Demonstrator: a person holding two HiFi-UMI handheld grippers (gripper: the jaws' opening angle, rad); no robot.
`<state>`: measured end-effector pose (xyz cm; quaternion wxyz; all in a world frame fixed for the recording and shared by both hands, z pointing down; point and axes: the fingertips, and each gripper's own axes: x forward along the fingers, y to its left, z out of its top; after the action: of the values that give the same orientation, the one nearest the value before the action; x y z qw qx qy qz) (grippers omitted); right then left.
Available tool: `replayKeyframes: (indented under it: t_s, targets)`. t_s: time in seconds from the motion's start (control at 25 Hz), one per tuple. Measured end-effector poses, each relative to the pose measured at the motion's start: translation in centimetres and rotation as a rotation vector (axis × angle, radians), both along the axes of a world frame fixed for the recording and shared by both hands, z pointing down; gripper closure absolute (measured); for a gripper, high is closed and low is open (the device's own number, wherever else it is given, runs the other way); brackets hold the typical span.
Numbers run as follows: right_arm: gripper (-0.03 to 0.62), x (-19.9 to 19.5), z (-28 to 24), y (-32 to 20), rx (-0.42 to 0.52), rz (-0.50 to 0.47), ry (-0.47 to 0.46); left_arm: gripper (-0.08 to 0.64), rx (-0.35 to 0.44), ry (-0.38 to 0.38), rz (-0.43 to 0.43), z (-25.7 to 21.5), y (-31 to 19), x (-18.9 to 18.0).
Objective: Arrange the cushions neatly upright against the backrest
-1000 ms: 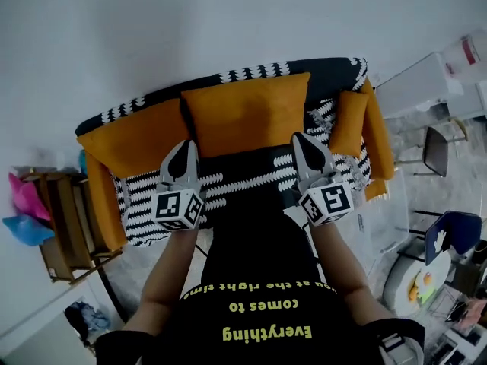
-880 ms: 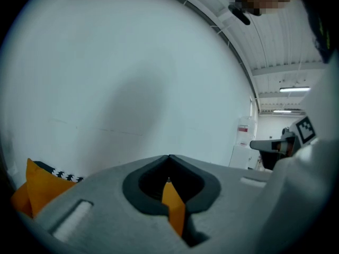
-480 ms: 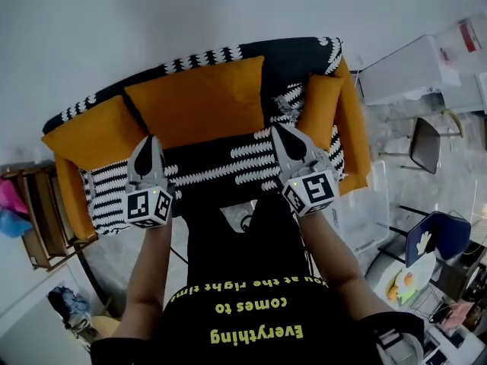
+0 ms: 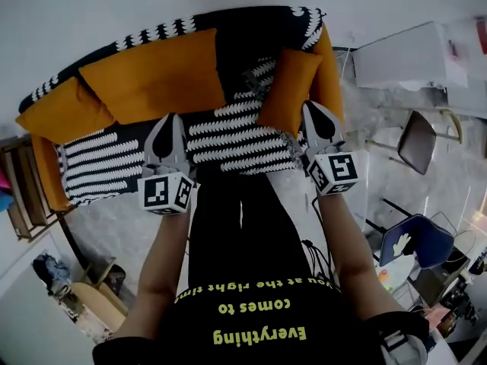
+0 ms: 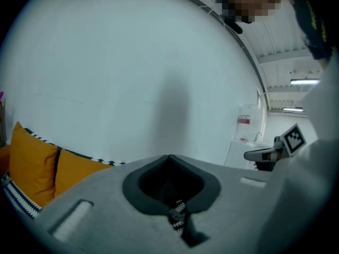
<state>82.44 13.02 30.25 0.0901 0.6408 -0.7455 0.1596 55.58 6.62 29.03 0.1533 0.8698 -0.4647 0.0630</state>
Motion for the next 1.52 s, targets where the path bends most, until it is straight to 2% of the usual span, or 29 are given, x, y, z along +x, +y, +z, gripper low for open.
replayKeyframes:
  t_s: [0.2, 0.32, 0.44, 0.56, 0.68, 0.8, 0.92, 1.0, 1.12, 1.32, 1.52]
  targets:
    - [0.573, 2.6, 4.0, -1.0, -0.014, 0.084, -0.068, 0.561, -0.008, -0.005, 0.065, 1.7, -0.2, 5.8]
    - [0.556, 5.5, 9.7, -1.2, -0.087, 0.144, -0.076, 0.561, -0.037, -0.023, 0.09, 4.0, 0.0, 7.8]
    - [0.522, 8.2, 17.8, -1.2, -0.245, 0.168, -0.077, 0.561, -0.075, -0.044, 0.095, 6.1, 0.1, 8.5]
    - [0.472, 11.2, 24.4, -1.4, -0.368, 0.236, -0.089, 0.561, -0.103, -0.074, 0.09, 7.4, 0.4, 8.2]
    - [0.469, 13.0, 28.3, -2.3, -0.424, 0.288, -0.08, 0.561, -0.125, -0.109, 0.096, 8.7, 0.8, 7.4]
    - [0.455, 13.7, 31.9, -3.6, -0.474, 0.28, -0.069, 0.561, -0.152, -0.137, 0.114, 10.7, 0.9, 7.8]
    - [0.384, 14.4, 36.2, -4.1, -0.545, 0.274, -0.125, 0.56, -0.173, -0.145, 0.121, 12.8, 0.7, 9.4]
    - [0.347, 14.8, 38.0, -4.4, -0.56, 0.279, -0.166, 0.56, -0.181, -0.144, 0.131, 13.7, 0.6, 10.5]
    - [0.378, 14.5, 38.9, -4.9, -0.562, 0.267, -0.184, 0.56, -0.189, -0.14, 0.154, 14.3, 0.8, 11.9]
    - [0.502, 13.5, 38.4, -5.9, -0.57, 0.189, -0.18, 0.561, -0.199, -0.131, 0.169, 14.6, 1.0, 12.9]
    - [0.555, 11.3, 34.1, -6.6, -0.495, -0.015, -0.035, 0.56, -0.195, -0.132, 0.154, 14.2, 0.6, 12.4]
